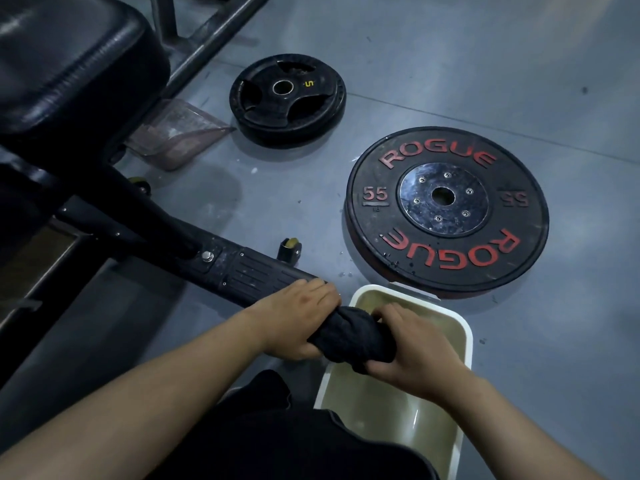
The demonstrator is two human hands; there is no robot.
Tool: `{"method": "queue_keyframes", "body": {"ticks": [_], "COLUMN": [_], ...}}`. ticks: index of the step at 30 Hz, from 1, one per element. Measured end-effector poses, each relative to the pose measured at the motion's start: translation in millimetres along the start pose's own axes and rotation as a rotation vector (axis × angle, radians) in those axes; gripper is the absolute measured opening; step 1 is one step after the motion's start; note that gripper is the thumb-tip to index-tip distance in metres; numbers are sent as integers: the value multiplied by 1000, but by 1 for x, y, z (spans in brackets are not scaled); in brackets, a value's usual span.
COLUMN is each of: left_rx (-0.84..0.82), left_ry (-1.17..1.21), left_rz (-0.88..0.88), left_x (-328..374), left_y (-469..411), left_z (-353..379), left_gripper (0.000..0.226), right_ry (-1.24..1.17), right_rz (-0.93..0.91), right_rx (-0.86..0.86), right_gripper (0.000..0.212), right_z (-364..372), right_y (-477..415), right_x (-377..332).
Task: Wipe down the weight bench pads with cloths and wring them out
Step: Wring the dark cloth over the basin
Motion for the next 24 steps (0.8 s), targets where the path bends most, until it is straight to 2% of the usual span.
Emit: {"method": "queue_keyframes", "body": {"ticks": [4,10,19,21,24], "left_rx": [46,-41,-78,-61,67], "left_ry": [34,-47,190,247,283], "left_rz": [9,-70,-134,-139,-96], "left_x": [-2,-1,-1,-2,-1], "left_y": [7,10,16,18,18], "left_z": [-1,15,19,15,9], "left_gripper": [60,76,92,89,67], "right_ry": [-18,7,-90,-122,-143], "right_rz": [-18,10,-1,1,-22], "right_rx": [83,-1,4,-8,20], "right_gripper": [55,69,79,75,60], "right_z": [-5,9,18,18,13], "right_y": [5,0,0,0,1], "right_x": [-4,-4,4,6,8]}}
Point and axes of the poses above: each hand's wrist, its own y-axis away from the middle knuckle, its own z-axis out of the palm, x = y × z, the point moved 1 cm from there along -y, towards the middle knuckle, and after that the axes turned 1 degree about x, right-handed, at the moved point
